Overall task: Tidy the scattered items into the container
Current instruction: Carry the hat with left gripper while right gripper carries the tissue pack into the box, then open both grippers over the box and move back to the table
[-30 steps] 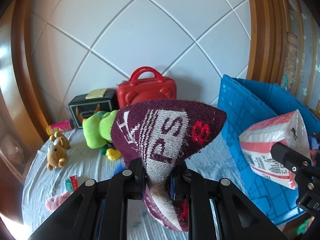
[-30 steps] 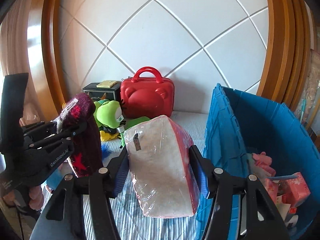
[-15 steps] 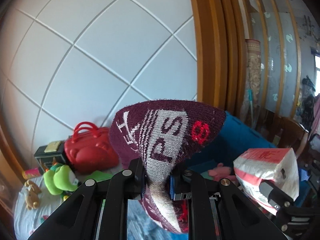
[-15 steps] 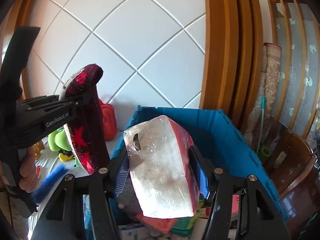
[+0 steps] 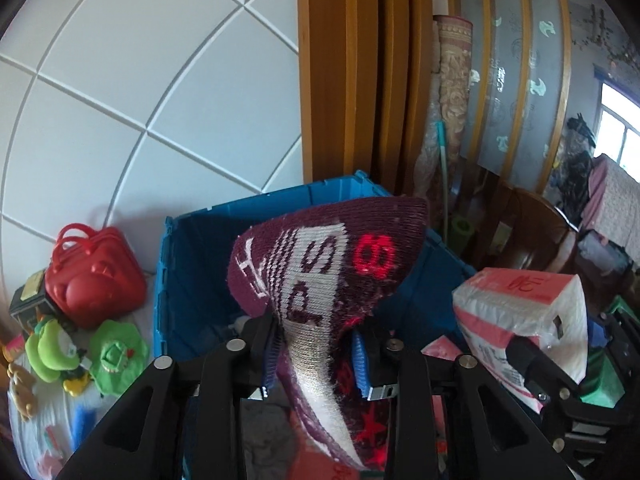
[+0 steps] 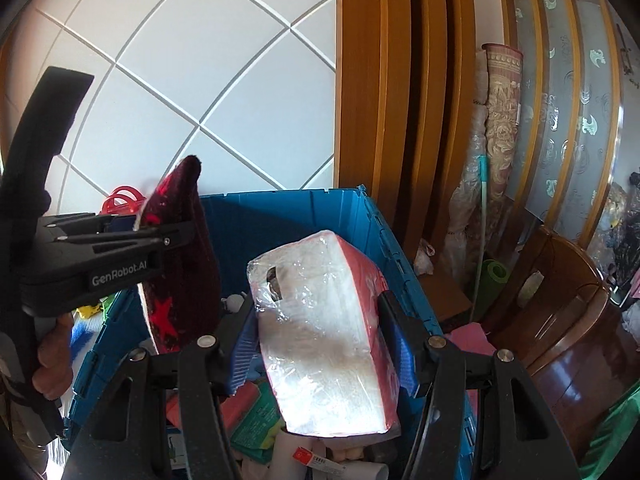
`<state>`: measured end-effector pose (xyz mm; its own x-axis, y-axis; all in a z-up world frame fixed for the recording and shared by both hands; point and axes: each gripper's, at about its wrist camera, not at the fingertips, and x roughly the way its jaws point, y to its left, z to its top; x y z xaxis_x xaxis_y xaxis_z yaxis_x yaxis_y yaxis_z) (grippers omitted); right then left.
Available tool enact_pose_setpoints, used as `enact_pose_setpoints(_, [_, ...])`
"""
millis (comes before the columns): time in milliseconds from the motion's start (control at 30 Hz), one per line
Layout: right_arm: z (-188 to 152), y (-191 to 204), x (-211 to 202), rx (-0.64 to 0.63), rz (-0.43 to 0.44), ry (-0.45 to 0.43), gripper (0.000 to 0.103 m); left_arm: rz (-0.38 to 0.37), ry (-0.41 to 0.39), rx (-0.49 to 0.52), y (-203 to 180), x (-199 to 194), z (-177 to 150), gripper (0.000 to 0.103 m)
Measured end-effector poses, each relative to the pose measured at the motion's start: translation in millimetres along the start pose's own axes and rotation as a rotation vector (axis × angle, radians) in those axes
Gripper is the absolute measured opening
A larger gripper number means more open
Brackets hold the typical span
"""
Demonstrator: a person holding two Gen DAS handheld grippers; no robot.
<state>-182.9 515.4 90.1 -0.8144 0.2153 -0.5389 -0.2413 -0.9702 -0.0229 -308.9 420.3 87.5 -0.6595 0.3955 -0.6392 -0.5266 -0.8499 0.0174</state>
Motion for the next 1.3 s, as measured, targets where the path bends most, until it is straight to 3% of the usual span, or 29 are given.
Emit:
enact_pose_setpoints(33, [1.2, -0.9, 3.2, -0.002, 0.004, 0.002, 0.057, 0.016, -0.003, 0.008, -1.1, 1.2, -1.8, 0.065])
enact_pose_setpoints(100, [3.6, -2.6, 9.5, -0.005, 0.011, 0.007, 0.058, 0.051, -0.018, 0.019, -2.9, -0.3, -6.6, 0.074])
enact_pose_setpoints(233, [8.2, -3.1, 20.0, -0.011, 0.027, 0.016, 0.060, 0.066, -0.009, 0.014, 3.4, -6.4, -17.8, 0.080])
enact_pose_setpoints(633, [20.1, 15.6, 19.3, -0.063, 0.024, 0.016, 0.068, 0.105, 0.033, -0.030, 34.7, -12.9, -50.1, 0.082])
enact_pose_setpoints(900, [7.6, 27.9, 21.8, -0.087, 0.005, 0.067, 0.069, 0.096, 0.048, -0.039, 44.6, -20.1, -67.5, 0.082])
enact_pose_setpoints(1033, [1.3, 34.0, 23.0, -0.099, -0.004, 0.093, 0.078, 0.088, 0.046, -0.043, 50.4, -27.9, -77.0, 0.082])
enact_pose_setpoints(1300, [-11.7, 52.5, 18.7, -0.129, 0.000, 0.111, 0.078, 0.091, 0.039, -0.055, 72.8, -46.8, -100.7, 0.082])
